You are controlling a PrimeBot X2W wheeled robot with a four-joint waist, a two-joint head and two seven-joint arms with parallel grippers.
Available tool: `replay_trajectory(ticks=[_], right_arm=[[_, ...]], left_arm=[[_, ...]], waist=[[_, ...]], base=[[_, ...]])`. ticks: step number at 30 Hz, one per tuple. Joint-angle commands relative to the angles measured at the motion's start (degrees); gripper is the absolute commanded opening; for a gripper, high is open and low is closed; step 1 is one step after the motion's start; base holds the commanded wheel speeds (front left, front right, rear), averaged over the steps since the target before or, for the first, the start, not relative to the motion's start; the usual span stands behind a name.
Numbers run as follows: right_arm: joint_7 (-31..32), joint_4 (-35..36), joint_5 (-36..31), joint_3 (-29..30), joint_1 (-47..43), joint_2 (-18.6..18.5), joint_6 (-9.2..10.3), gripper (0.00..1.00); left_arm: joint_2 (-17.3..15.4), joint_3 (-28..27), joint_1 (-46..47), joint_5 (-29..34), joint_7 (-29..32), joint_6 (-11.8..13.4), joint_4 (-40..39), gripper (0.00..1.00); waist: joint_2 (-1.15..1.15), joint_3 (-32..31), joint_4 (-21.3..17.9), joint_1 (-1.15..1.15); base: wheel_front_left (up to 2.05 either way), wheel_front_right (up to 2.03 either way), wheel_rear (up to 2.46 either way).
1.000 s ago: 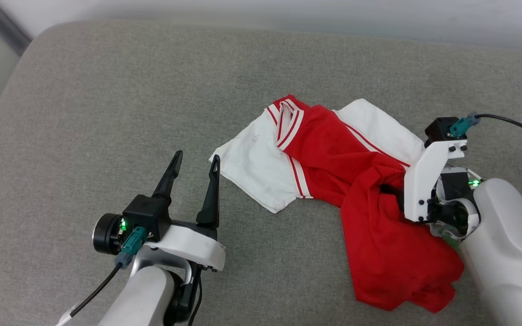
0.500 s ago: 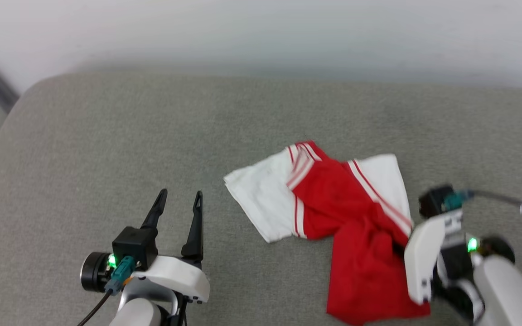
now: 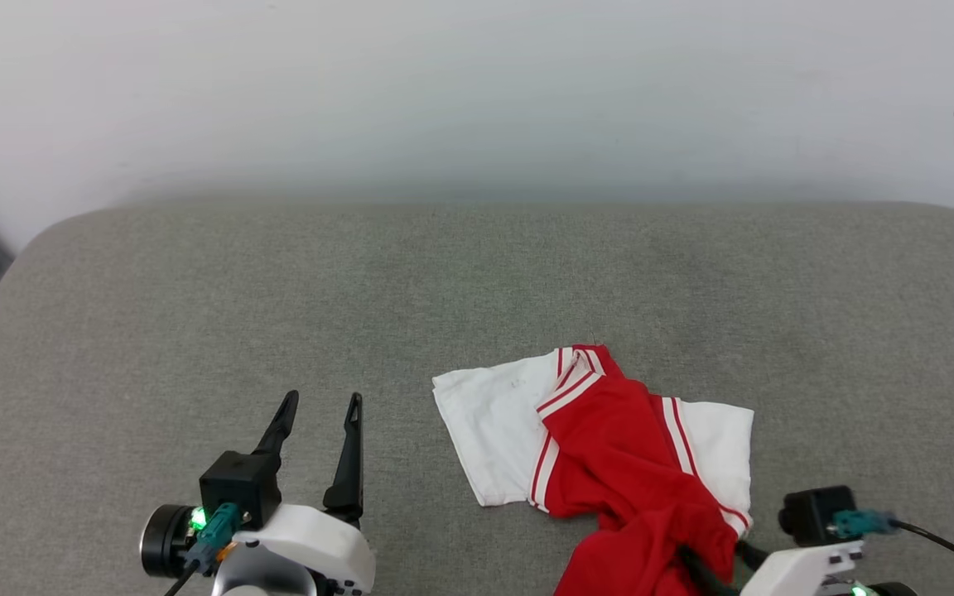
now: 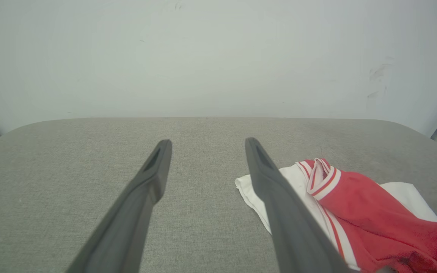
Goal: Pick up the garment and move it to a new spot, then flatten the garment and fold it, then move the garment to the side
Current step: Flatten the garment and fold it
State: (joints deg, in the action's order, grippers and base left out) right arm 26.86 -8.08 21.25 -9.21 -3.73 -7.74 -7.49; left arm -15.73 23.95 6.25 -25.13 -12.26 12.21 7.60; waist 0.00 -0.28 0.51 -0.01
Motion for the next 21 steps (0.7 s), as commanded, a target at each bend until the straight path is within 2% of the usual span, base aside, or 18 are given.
replay_trajectory(ticks=[1, 5, 10, 15, 21], right_arm=[[-1.16, 1.28, -0.30, 0.62, -1.17, 0.59, 0.00, 1.00], [-3.40, 7.54, -0.98, 4.44, -4.01, 2.00, 0.01, 1.00], [-1.15, 11.68, -1.92, 10.93, -4.11, 2.30, 0.01, 1.00], [4.61, 6.80, -1.84, 15.22, 1.67, -0.41, 0.00, 1.00], [11.93, -2.65, -0.49, 11.51, 10.28, -4.32, 0.01, 1.00]], left_arm=[[-0.34, -0.08, -0.52, -0.25, 0.14, 0.33, -0.19, 1.00], [-0.78, -0.40, -1.55, -0.53, 0.23, 0.78, -0.70, 1.00], [-1.05, -0.47, -1.42, -0.62, 0.32, 1.11, -1.41, 1.00], [-0.97, -0.03, 0.28, -0.20, 0.62, 1.03, -2.30, 1.00], [-0.38, 0.63, 3.31, 0.71, -0.04, 0.59, -2.64, 1.00]], waist=[[0.00, -0.25, -0.10, 0.01], [0.00, -0.76, -0.47, 0.01], [0.00, -0.72, -0.34, 0.01], [0.00, 1.12, 0.77, 0.01], [0.00, 5.85, 3.23, 0.01]], base=[[0.00, 0.00, 0.00], [0.00, 0.00, 0.00], [0.00, 0.00, 0.00], [0.00, 0.00, 0.00], [0.00, 0.00, 0.00]])
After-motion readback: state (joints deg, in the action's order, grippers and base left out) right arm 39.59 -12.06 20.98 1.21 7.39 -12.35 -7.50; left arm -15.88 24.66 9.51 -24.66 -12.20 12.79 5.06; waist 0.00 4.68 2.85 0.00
